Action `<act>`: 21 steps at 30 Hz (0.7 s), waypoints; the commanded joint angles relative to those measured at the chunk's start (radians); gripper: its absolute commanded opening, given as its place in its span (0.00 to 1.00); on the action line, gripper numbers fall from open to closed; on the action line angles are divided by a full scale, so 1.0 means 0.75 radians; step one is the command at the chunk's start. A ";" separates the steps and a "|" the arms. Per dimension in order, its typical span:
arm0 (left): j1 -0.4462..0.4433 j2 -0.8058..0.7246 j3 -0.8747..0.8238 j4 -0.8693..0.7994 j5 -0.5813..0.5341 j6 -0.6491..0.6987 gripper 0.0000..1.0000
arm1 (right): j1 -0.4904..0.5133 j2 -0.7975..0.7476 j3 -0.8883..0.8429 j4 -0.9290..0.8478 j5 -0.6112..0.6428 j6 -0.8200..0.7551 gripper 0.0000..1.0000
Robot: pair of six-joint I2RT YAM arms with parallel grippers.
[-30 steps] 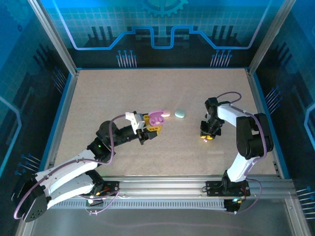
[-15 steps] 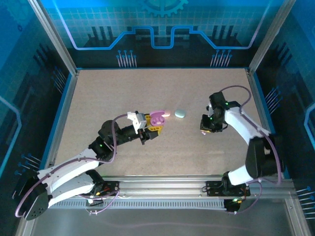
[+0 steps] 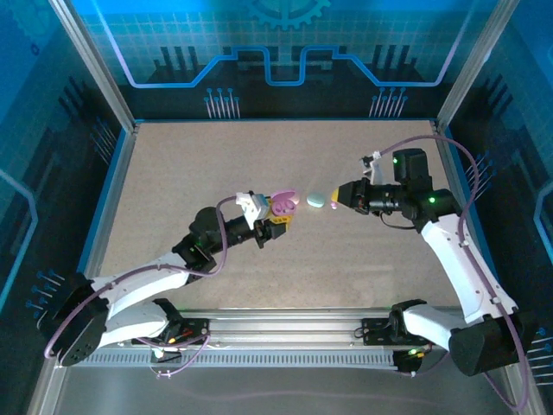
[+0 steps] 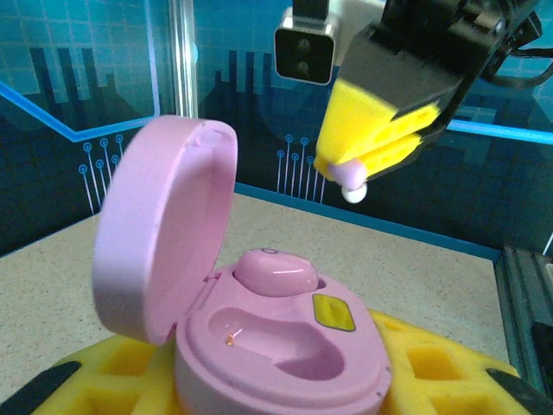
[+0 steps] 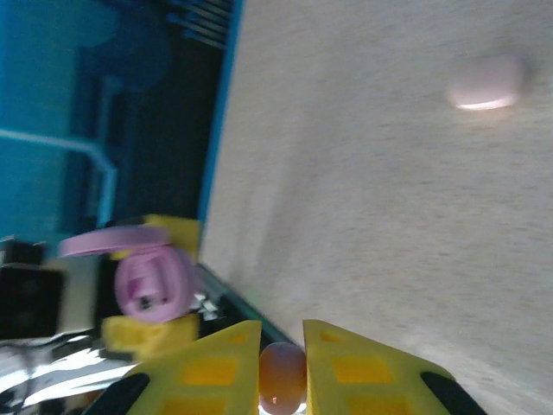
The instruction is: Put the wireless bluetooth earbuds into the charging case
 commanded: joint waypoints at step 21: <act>-0.058 0.129 0.060 0.235 -0.054 0.066 0.27 | 0.450 0.127 0.194 0.202 0.099 0.125 0.19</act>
